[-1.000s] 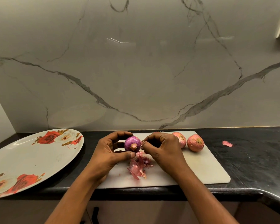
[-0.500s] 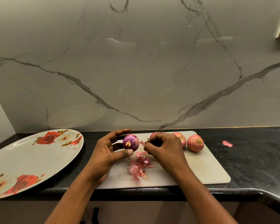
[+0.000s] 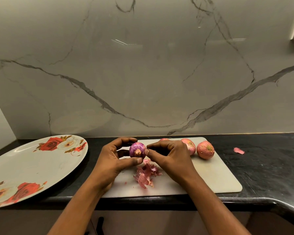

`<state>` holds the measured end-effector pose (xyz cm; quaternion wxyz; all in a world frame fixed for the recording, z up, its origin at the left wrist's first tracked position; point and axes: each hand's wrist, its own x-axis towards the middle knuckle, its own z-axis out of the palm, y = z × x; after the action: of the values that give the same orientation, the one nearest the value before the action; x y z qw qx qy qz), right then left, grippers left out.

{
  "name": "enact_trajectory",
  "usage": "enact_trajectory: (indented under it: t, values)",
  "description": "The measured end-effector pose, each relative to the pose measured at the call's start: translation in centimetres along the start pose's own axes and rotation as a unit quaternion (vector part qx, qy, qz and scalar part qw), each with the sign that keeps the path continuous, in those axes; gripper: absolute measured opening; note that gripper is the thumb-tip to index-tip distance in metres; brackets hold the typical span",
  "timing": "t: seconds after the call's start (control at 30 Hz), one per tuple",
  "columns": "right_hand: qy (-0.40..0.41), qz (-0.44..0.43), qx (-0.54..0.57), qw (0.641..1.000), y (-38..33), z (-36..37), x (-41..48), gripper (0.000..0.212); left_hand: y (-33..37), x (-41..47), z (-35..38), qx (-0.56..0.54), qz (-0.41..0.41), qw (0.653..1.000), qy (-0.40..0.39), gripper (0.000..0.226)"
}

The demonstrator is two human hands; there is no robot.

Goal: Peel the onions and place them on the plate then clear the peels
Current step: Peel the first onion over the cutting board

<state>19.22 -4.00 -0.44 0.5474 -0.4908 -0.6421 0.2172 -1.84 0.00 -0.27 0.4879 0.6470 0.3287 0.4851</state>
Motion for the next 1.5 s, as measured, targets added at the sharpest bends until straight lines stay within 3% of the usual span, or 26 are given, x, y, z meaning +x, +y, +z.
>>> enact_trajectory:
  t: [0.83, 1.37, 1.5]
  values:
    - [-0.006, -0.016, -0.028, 0.999, -0.2, 0.1, -0.1, 0.007, 0.2, 0.0, 0.0, 0.015, -0.005, 1.000, -0.001, 0.062]
    - [0.029, 0.038, -0.023, 0.999, 0.8, 0.3, 0.4, 0.015, 0.1, 0.0, -0.2, -0.028, -0.025, 0.999, -0.011, 0.062]
    - [0.051, 0.053, -0.025, 0.997, 1.1, 0.2, 0.5, 0.004, 0.3, 0.0, -0.2, -0.047, -0.028, 0.998, -0.009, 0.062]
